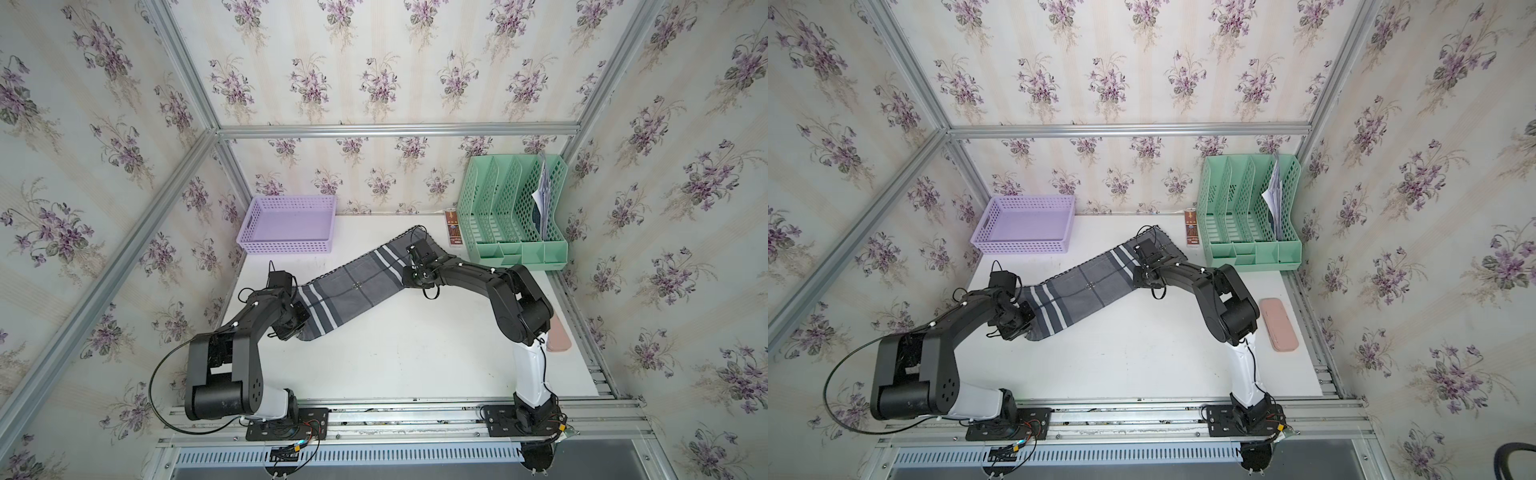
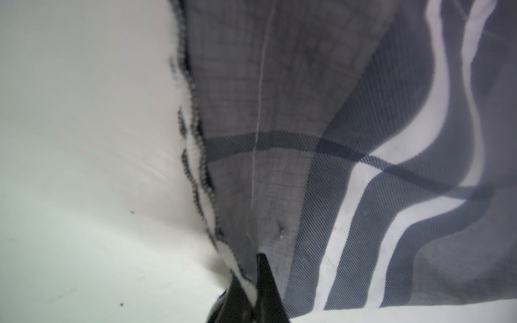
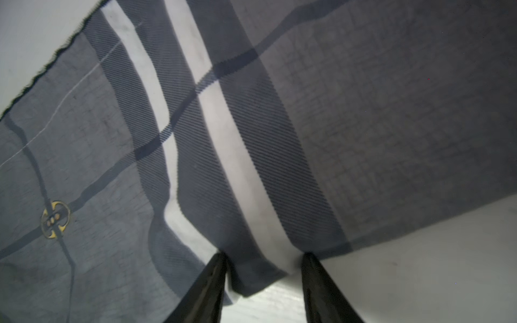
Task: Roll up the pillowcase
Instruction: Adjust the pillowcase at the center of the board.
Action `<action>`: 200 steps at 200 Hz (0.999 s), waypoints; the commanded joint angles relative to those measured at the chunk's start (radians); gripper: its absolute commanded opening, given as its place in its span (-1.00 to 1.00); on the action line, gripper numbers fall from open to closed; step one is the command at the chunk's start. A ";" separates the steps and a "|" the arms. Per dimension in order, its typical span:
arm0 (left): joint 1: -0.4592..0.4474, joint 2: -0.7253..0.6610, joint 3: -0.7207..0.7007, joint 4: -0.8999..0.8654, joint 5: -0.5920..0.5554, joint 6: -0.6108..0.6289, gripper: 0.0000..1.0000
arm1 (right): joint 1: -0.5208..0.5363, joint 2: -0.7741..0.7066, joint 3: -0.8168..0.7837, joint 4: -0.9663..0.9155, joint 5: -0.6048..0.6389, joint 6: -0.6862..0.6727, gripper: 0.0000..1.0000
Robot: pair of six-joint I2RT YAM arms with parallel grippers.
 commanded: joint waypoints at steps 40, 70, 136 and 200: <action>-0.227 -0.096 -0.047 -0.012 0.002 -0.254 -1.00 | -0.082 0.163 0.187 -0.109 0.069 -0.041 -0.30; -0.369 -0.088 -0.021 -0.005 -0.005 -0.351 -1.00 | -0.140 0.218 0.310 -0.125 0.035 -0.098 -0.26; -0.617 0.106 0.113 -0.026 0.018 -0.430 -0.95 | -0.140 0.077 0.322 -0.135 -0.079 -0.268 0.26; -0.776 -0.089 0.178 -0.263 0.039 -0.466 0.64 | -0.020 -0.437 -0.202 0.068 0.073 -0.398 0.50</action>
